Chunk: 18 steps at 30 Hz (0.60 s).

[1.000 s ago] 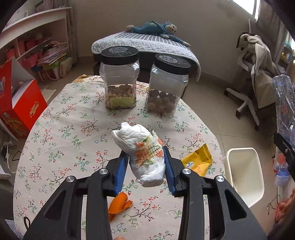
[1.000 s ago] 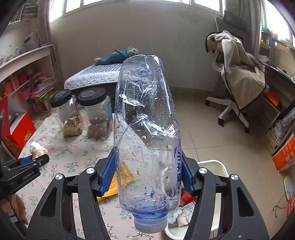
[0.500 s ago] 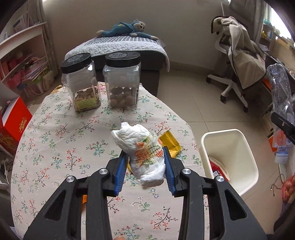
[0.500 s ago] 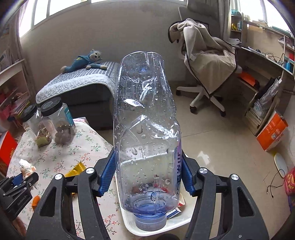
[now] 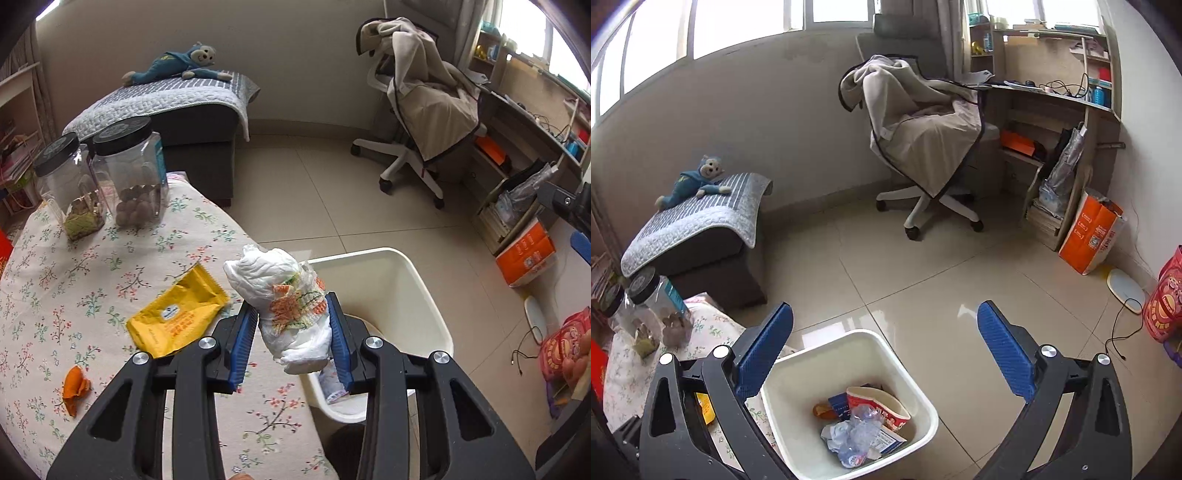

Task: Collect trash
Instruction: 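Carry the tissue bundle and bottle to the white bin and release both, then grasp the second orange peel with the left tool while the right tool grasps the yellow snack packet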

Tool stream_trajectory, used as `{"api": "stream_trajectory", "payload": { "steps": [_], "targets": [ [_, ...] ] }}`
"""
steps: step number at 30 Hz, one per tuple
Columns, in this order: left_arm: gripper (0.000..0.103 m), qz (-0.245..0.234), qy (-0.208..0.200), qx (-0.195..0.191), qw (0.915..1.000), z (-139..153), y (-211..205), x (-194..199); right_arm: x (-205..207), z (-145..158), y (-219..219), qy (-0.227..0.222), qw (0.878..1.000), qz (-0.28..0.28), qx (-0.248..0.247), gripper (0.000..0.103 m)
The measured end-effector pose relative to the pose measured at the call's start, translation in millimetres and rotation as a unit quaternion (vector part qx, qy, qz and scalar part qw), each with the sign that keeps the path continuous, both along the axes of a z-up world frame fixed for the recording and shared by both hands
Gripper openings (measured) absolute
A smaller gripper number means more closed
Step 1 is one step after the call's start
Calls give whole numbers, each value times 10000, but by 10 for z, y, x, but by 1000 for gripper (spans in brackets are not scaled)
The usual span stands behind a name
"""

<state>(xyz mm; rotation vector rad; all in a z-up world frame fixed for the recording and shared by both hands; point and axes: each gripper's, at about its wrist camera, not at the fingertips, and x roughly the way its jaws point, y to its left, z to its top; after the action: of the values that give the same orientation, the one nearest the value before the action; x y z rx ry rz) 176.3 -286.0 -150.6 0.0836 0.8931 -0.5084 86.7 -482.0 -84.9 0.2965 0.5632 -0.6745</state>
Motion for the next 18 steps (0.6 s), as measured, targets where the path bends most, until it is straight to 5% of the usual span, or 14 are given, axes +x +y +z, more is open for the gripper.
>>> {"api": "stream_trajectory", "payload": {
  "steps": [7,12,18],
  "targets": [
    [40,-298,29,-56,9995,-116,-523,-127,-100,-12,-219,7,9997,-203,128,96],
    [78,-428,-43,31,9991,-194,-733,-200,-152,-15,-282,60,9995,-310,44,96],
    [82,-303,-443,417,9977,-147,-682,-221,-160,-24,-243,178,9992,-343,-134,96]
  ]
}}
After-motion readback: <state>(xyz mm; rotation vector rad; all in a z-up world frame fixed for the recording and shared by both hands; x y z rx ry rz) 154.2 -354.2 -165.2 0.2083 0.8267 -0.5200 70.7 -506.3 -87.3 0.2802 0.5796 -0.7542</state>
